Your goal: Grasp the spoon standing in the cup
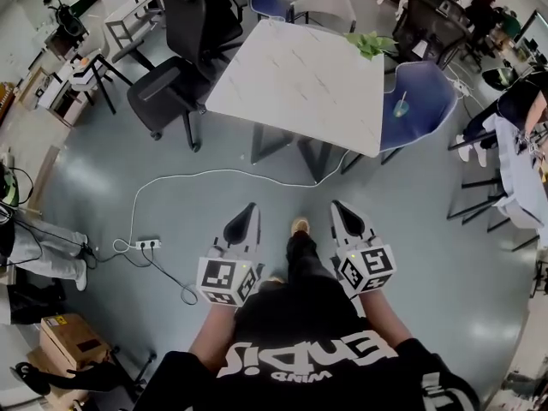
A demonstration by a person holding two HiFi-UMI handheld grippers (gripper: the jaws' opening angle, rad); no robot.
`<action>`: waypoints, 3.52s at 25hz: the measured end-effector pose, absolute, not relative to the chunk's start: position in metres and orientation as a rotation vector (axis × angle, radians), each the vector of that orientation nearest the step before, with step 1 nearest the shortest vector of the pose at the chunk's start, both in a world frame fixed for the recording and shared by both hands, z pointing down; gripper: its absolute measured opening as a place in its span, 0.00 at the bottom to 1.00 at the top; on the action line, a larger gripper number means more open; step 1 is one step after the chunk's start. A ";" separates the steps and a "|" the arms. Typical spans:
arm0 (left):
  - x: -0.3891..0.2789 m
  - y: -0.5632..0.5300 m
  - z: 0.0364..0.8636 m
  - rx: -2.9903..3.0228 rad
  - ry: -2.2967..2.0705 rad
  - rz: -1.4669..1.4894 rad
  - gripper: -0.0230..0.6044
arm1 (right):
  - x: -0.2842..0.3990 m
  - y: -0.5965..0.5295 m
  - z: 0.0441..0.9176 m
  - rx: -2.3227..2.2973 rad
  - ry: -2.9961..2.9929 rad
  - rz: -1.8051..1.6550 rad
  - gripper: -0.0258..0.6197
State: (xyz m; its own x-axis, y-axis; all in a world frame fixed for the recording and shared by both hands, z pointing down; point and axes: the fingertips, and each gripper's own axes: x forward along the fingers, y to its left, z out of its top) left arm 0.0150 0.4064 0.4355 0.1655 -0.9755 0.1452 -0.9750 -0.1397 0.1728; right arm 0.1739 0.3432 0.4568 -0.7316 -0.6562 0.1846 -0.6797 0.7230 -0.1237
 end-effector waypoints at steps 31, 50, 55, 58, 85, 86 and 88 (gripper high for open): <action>-0.021 0.215 0.415 2.202 -1.904 0.016 0.06 | 0.129 0.157 0.449 1.049 -2.822 0.382 0.06; -0.035 0.103 0.407 2.089 -2.031 0.006 0.06 | 0.111 0.022 0.443 0.916 -2.881 0.377 0.06; -0.038 0.095 0.404 2.064 -2.049 -0.012 0.06 | 0.105 0.008 0.447 0.891 -2.886 0.401 0.06; -0.041 0.093 0.405 2.054 -2.056 -0.010 0.06 | 0.100 0.006 0.449 0.874 -2.887 0.409 0.06; -0.123 -0.013 0.405 2.174 -1.946 0.045 0.06 | 0.027 -0.068 0.454 0.995 -2.849 0.475 0.06; -0.126 -0.018 0.406 2.180 -1.939 0.048 0.06 | 0.023 -0.072 0.454 1.003 -2.847 0.477 0.06; -0.135 -0.029 0.407 2.191 -1.926 0.051 0.06 | 0.015 -0.081 0.454 1.021 -2.846 0.482 0.06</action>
State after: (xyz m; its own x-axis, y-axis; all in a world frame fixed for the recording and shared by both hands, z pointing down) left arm -0.1350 -0.0287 0.4071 0.1391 -0.9751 0.1726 -0.9829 -0.1148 0.1439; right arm 0.0153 -0.0808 0.4543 -0.7749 -0.6061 0.1791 -0.6313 0.7286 -0.2657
